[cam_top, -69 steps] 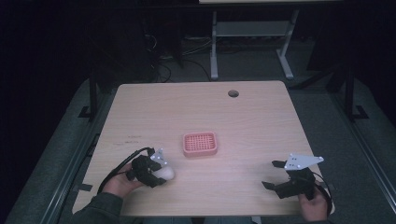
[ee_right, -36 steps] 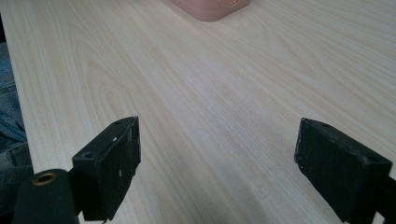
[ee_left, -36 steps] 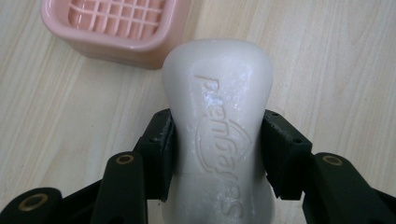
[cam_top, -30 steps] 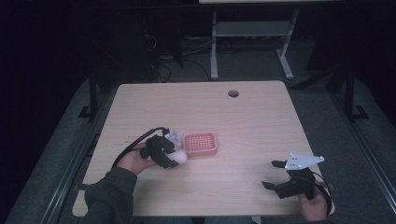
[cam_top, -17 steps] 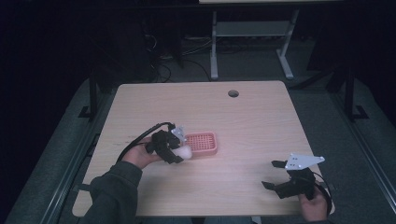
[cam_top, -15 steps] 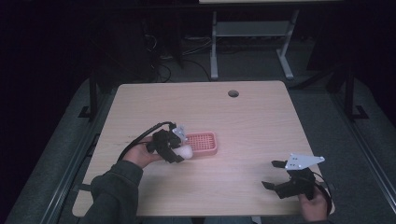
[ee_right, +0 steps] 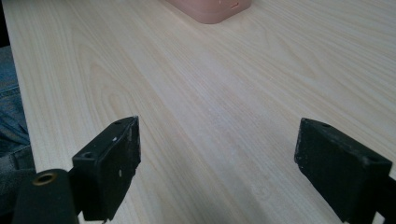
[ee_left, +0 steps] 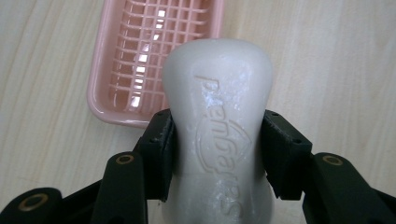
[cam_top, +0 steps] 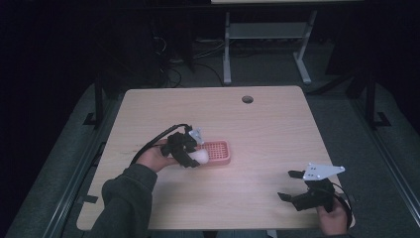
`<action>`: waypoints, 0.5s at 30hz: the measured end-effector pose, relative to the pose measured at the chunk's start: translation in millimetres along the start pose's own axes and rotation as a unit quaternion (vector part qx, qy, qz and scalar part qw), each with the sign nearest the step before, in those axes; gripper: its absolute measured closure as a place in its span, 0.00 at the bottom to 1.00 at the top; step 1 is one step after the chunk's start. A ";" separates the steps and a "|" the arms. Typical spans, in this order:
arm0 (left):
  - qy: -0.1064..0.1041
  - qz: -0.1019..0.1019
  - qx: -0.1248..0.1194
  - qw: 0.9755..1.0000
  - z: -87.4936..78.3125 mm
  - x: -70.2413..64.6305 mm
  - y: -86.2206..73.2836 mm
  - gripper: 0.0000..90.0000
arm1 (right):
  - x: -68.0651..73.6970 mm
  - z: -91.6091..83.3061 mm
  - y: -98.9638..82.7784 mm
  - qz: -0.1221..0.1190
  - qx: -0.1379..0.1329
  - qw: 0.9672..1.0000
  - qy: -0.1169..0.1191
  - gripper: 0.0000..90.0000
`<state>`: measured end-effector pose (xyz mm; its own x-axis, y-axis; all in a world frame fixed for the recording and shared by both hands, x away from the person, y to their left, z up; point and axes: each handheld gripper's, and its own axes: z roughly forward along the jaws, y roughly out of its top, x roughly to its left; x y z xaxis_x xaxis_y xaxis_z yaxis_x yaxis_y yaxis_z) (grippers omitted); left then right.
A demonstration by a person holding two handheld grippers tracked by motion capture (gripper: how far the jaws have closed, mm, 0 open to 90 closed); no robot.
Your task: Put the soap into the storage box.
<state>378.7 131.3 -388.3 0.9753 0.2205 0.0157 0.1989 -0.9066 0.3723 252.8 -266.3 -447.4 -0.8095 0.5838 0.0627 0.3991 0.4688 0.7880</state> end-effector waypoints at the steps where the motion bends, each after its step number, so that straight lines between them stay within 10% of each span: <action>1: 0.002 0.004 0.003 1.000 0.7 0.5 1.5 0.55 | 0.0 0.0 0.0 0.000 0.000 1.000 0.000 0.16; 15: -0.007 0.011 0.003 1.000 8.5 10.3 16.4 0.55 | -0.4 0.0 -0.3 -0.001 0.000 1.000 0.000 0.16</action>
<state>392.8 115.6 -389.9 0.9806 0.1959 0.0114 0.1782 -0.9135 0.3657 253.0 -266.7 -447.7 -0.8104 0.5827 0.0617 0.3974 0.4692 0.7887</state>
